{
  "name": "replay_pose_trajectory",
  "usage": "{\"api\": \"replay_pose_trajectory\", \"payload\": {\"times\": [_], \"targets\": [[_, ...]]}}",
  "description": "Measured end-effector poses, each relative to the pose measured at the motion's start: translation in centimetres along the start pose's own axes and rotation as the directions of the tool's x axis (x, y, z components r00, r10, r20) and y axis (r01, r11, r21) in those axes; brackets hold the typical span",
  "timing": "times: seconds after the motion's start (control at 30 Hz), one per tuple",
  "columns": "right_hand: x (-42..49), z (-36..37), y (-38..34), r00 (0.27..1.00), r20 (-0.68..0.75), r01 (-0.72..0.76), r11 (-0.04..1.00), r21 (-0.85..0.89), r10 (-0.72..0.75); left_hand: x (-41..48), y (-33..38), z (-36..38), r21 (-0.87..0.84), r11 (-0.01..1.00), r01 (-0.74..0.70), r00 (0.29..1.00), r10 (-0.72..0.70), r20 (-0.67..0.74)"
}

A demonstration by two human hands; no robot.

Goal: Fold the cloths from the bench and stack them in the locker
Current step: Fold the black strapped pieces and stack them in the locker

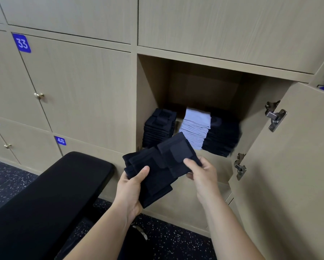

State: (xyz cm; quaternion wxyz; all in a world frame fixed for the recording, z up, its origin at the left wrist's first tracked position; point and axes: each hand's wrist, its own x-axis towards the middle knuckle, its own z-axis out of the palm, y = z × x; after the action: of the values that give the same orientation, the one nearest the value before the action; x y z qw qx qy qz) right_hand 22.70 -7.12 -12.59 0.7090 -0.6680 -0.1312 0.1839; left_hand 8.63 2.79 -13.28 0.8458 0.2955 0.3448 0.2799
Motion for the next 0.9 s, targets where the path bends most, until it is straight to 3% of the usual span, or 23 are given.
{"api": "replay_pose_trajectory", "payload": {"times": [0.13,0.37,0.7,0.9], "targets": [[3.4,-0.7,0.5,0.991,-0.113,-0.061,0.995,0.083,0.07,1.4,-0.1,0.3,0.01,1.0,0.011,1.0,-0.011,-0.006],[11.3,-2.9,2.1,0.971,-0.222,-0.087,0.996,-0.007,0.084,5.2,-0.3,0.2,0.017,0.999,0.028,0.999,-0.028,0.016],[20.4,-0.8,5.9,0.969,-0.058,-0.248,0.94,-0.233,0.241,10.1,-2.0,-0.5,0.026,0.994,0.104,0.994,-0.105,0.038],[22.6,0.1,7.4,0.976,-0.036,-0.213,0.922,-0.323,0.214,12.0,-2.6,-0.3,0.004,0.992,0.123,0.991,-0.123,0.051]]}}
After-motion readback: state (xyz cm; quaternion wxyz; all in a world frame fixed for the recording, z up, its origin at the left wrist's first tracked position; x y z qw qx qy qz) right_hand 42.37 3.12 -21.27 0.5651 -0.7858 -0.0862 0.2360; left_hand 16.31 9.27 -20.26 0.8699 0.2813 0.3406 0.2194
